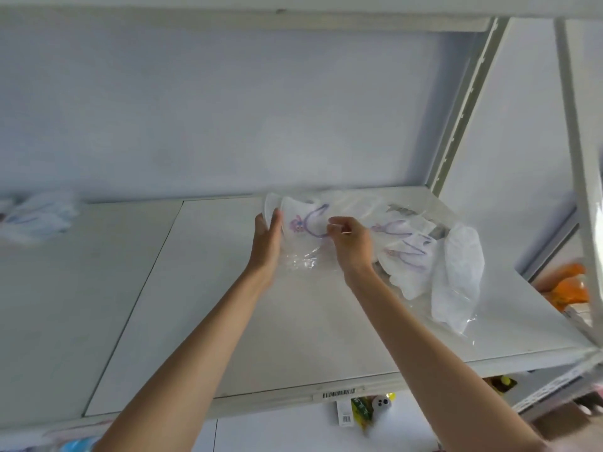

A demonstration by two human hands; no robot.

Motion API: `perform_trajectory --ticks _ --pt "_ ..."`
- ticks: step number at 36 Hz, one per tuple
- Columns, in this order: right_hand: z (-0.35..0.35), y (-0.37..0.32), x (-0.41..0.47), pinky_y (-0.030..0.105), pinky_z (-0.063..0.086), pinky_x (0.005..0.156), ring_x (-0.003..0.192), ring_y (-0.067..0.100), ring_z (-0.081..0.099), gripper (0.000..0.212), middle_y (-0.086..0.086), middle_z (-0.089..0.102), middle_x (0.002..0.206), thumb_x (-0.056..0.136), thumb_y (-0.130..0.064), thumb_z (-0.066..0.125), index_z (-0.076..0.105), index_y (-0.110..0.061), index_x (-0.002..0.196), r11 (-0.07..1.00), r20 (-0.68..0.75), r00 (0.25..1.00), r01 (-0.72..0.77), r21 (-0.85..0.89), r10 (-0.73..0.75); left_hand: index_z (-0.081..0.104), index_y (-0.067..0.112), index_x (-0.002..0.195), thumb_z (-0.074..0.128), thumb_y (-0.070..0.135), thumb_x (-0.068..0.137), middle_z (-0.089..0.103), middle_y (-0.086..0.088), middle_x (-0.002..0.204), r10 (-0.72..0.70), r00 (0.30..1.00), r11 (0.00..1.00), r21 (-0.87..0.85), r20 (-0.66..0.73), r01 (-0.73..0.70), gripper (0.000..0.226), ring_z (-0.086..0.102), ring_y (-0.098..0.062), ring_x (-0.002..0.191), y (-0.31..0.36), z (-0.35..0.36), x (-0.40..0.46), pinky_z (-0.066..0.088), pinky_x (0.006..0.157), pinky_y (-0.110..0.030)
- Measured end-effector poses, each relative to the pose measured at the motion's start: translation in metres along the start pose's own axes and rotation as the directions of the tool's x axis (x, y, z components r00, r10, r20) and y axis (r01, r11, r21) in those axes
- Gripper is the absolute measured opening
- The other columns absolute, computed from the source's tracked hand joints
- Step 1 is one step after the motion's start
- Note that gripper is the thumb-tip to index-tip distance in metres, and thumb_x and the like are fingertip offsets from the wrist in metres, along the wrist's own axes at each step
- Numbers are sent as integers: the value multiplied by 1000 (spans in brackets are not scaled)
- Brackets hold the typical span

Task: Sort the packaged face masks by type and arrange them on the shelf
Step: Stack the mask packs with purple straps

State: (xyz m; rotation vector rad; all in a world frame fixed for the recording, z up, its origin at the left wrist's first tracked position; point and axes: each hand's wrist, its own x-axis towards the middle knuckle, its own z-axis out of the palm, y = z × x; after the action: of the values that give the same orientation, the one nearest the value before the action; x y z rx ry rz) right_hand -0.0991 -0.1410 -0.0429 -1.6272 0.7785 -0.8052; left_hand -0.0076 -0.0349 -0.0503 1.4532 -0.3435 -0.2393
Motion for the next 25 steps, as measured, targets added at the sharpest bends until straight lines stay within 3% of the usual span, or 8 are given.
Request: perform_trajectory --ticks 4,7,9,11,14,17,20,25 --pt "-3 1 6 22 40 69 78 13 59 18 2 67 88 86 -25 66 73 -13 97 998 17 999 36 -51 -35 49 12 108 62 21 93 63 -4 101 54 998 998 45 -13 -53 22 61 -19 93 -4 -10 2 49 75 -24" --pt "-33 8 32 28 41 72 85 22 59 33 8 65 92 90 -40 59 73 -11 98 945 -108 986 87 -315 -127 49 12 106 63 16 91 64 -9 104 37 999 998 44 -38 -35 21 62 -21 94 -4 -19 6 49 82 -32" --pt "-63 17 52 37 39 91 109 31 51 46 14 58 117 91 -48 51 68 -11 113 774 -157 975 21 -633 -156 48 11 107 61 14 92 63 -7 102 37 998 999 23 -49 -36 20 62 -18 89 -1 -25 8 50 77 -26" --pt "-89 27 67 43 32 103 124 36 39 67 19 45 134 90 -59 43 54 -6 130 522 -136 989 -88 -849 -54 48 11 108 61 13 93 63 -3 99 42 998 999 16 -56 -41 20 62 -12 83 1 -30 10 50 71 -21" --pt "-109 32 77 45 26 108 131 39 32 91 20 36 144 82 -75 44 43 -3 137 374 -138 985 -165 -913 98 48 11 108 61 14 93 62 -3 98 35 998 999 19 -59 -34 20 61 -13 85 1 -35 12 50 73 -22" --pt "-115 28 83 43 32 102 123 37 43 84 17 50 133 77 -71 58 52 -5 129 446 -146 984 -176 -877 102 48 11 109 61 14 93 63 -6 103 32 998 999 26 -52 -30 21 62 -17 89 0 -37 14 50 75 -24" --pt "-117 19 83 37 41 91 110 34 55 53 14 61 121 80 -44 72 60 -10 118 570 -140 988 -149 -808 60 48 11 109 61 14 93 63 -5 101 32 998 999 39 -52 -30 21 62 -16 87 -1 -38 17 49 73 -23" --pt "-124 2 79 36 48 84 96 30 62 29 11 68 103 80 -15 70 66 -9 107 828 -220 976 -121 -548 -3 48 10 110 60 14 94 63 -6 103 35 998 998 47 -52 -33 21 62 -15 86 -3 -39 19 50 72 -23"
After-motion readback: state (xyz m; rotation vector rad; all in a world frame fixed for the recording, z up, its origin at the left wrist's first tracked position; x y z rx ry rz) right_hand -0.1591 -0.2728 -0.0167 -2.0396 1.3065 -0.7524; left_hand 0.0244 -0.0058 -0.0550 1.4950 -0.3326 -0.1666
